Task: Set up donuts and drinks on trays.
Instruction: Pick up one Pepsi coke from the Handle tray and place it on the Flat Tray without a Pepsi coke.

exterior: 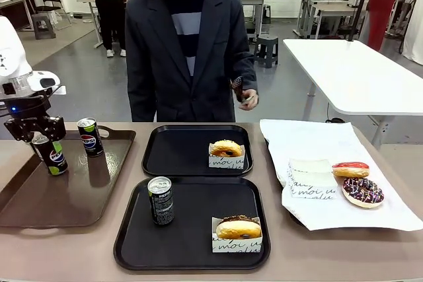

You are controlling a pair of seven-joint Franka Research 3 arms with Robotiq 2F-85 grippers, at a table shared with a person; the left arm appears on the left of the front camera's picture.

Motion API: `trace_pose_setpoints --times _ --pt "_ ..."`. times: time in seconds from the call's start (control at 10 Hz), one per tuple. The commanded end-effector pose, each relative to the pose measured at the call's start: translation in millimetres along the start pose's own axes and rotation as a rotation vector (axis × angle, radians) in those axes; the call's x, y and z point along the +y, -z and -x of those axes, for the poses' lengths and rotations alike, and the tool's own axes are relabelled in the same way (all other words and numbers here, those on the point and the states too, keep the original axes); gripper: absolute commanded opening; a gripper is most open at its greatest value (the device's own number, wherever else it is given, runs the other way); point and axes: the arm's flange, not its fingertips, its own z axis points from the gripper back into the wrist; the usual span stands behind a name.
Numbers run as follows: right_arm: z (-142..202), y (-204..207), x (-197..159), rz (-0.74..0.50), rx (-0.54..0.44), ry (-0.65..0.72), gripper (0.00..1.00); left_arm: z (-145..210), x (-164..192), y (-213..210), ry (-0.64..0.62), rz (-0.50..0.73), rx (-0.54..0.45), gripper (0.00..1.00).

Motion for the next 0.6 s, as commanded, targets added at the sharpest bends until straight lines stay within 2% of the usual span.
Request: trace_pose_setpoints --times 0.0,0.2,0.5 --pt "-3.4 0.2 -0.5 -0.027 -0.017 -0.017 1.00 20.2 -6.3 -52.2 0.063 0.020 0.016 0.00" --pt "-3.4 0.2 -0.5 -0.027 -0.017 -0.017 1.00 54.9 -12.8 -99.0 0.093 -0.047 0.013 0.00" --pt "-3.4 0.2 -0.5 -0.027 -0.017 -0.017 1.00 88.5 -11.0 -139.3 0.131 0.000 -0.036 0.00"
